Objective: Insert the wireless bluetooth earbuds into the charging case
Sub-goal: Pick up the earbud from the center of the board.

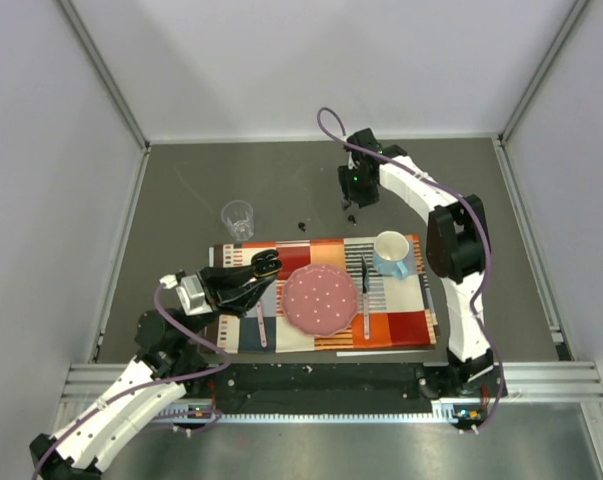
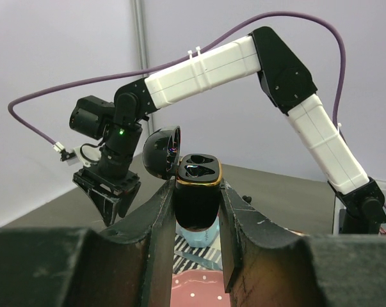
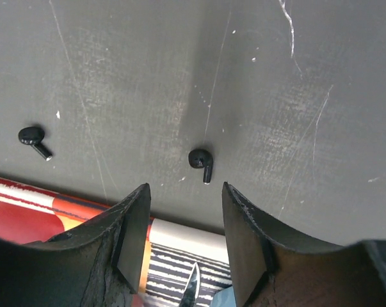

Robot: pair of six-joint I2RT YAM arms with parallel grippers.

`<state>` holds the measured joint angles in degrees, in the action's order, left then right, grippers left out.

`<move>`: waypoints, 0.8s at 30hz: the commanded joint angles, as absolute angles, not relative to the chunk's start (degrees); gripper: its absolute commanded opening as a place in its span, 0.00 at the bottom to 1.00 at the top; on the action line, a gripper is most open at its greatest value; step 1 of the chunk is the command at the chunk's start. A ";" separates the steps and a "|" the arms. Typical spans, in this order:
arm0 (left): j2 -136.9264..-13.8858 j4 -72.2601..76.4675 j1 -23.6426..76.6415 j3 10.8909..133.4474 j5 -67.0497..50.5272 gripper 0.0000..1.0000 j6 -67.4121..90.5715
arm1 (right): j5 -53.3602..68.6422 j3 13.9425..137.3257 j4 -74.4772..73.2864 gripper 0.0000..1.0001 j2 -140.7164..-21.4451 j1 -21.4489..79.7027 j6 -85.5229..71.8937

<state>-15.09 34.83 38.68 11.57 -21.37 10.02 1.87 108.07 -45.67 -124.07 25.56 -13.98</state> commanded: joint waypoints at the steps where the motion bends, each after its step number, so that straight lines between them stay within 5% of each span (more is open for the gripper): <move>1: -13.80 35.51 38.58 13.71 -21.01 0.00 9.23 | 2.37 111.71 -47.02 0.47 -126.38 25.31 -12.31; 24: -13.01 33.23 38.50 14.33 -21.00 0.00 8.61 | 1.23 115.31 -49.66 0.40 -133.42 25.23 -10.55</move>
<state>-13.69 32.21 38.68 12.01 -21.34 9.26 1.78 112.31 -49.08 -132.09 25.36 -10.92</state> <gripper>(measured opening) 0.335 0.401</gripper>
